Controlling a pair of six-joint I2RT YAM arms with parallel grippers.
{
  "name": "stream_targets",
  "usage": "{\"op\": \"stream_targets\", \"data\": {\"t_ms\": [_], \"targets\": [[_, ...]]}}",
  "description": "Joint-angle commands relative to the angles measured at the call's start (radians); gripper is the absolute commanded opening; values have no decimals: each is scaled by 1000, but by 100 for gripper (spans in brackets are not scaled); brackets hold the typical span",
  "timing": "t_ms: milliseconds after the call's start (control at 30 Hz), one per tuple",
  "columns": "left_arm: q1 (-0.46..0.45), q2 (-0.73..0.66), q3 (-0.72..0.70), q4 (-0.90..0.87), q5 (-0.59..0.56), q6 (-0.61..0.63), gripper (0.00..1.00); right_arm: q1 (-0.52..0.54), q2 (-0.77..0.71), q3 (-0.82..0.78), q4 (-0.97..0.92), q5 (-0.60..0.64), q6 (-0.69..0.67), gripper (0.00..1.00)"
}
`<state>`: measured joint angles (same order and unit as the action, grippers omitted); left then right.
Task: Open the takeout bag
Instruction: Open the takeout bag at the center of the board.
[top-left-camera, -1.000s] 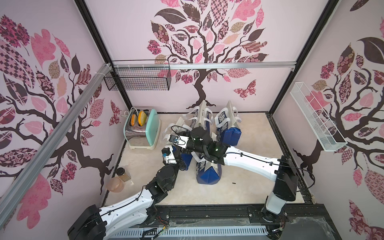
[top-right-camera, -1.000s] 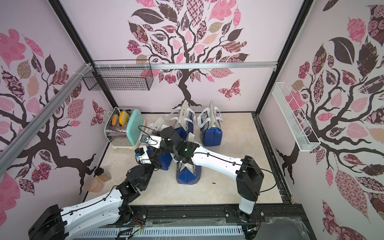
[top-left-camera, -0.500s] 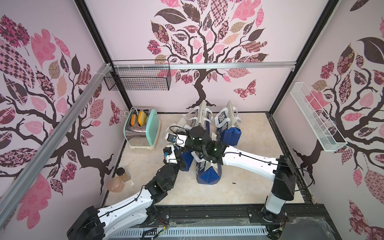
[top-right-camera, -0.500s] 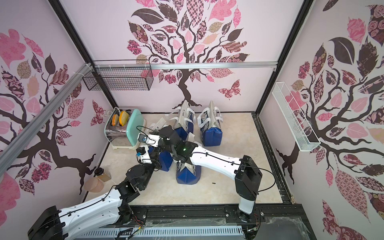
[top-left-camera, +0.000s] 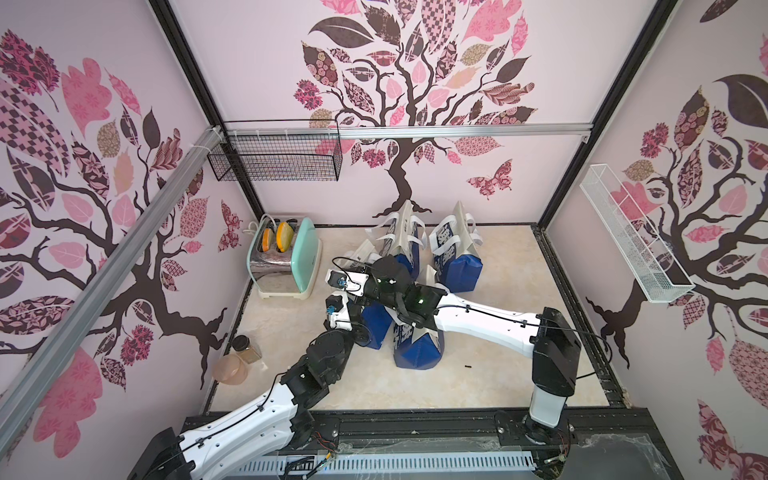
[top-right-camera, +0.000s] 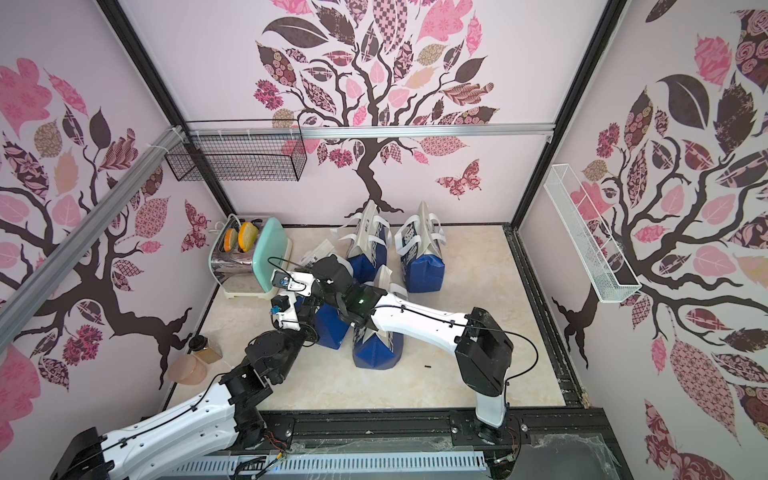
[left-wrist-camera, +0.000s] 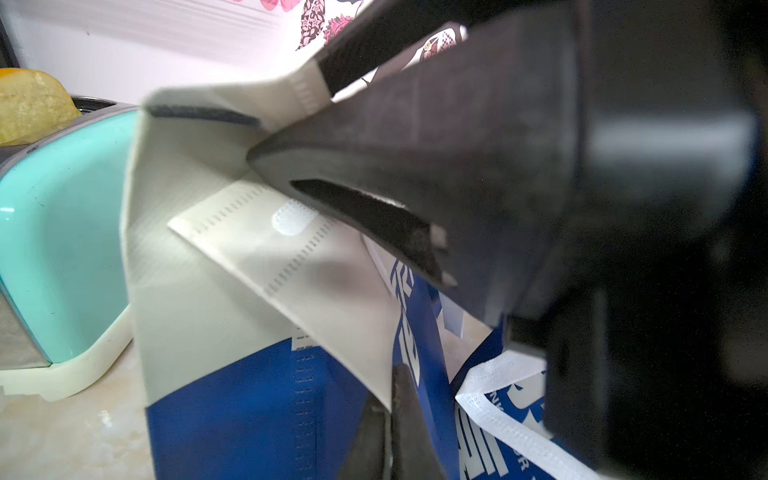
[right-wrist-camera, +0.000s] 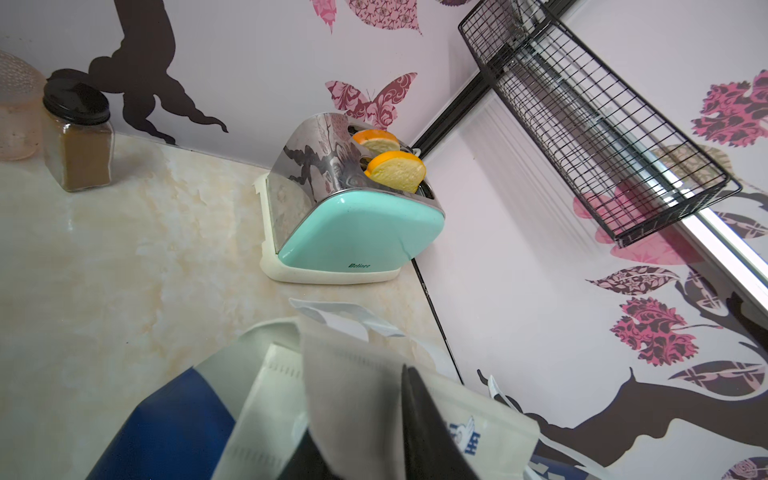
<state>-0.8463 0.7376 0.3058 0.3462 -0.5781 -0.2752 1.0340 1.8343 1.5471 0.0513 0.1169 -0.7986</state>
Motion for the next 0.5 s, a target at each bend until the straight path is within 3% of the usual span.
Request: {"op": "stream_targets", "data": {"t_ms": [0, 400, 467], "targets": [[-5, -56, 14, -12, 3, 18, 0, -28, 33, 46, 6, 47, -1, 24], [-5, -145, -8, -73, -21, 13, 0, -74, 60, 56, 5, 51, 20, 0], [-5, -140, -8, -74, -27, 9, 0, -73, 59, 60, 8, 54, 30, 0]]}}
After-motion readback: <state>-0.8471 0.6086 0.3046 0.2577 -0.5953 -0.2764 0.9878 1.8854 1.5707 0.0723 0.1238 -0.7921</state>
